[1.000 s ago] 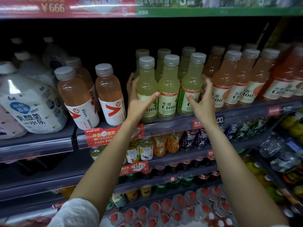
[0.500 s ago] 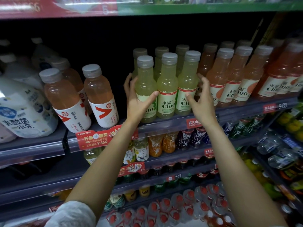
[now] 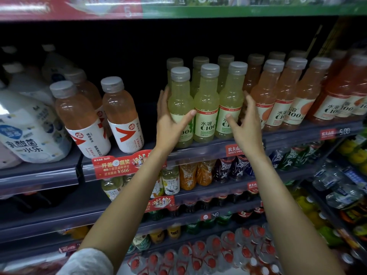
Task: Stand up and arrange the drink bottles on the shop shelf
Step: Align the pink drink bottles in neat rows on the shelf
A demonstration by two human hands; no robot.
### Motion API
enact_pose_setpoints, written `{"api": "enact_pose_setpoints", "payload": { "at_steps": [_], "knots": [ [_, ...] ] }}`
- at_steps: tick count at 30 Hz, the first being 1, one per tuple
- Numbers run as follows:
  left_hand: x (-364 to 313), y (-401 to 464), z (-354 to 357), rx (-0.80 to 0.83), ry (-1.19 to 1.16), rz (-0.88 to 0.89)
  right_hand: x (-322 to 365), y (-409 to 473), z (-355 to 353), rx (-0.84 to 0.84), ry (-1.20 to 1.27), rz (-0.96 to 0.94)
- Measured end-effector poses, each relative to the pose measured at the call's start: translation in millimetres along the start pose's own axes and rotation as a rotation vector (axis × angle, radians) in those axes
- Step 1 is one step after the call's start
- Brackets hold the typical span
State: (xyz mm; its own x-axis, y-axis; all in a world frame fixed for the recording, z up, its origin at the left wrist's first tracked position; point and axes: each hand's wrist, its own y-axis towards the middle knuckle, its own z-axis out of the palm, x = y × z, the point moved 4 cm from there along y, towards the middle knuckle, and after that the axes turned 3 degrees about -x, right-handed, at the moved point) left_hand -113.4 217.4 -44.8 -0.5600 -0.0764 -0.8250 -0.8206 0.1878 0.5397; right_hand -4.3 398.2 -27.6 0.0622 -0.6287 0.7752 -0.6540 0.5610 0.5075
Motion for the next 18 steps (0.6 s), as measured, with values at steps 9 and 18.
{"api": "enact_pose_setpoints", "payload": {
  "at_steps": [9, 18],
  "knots": [
    [-60, -68, -82, 0.112, 0.355, 0.108, 64, -60, 26, -0.105, -0.265, -0.589],
    [-22, -58, -208, -0.336, 0.371, 0.374, 118, -87, 110, 0.112, 0.109, -0.442]
  ]
}}
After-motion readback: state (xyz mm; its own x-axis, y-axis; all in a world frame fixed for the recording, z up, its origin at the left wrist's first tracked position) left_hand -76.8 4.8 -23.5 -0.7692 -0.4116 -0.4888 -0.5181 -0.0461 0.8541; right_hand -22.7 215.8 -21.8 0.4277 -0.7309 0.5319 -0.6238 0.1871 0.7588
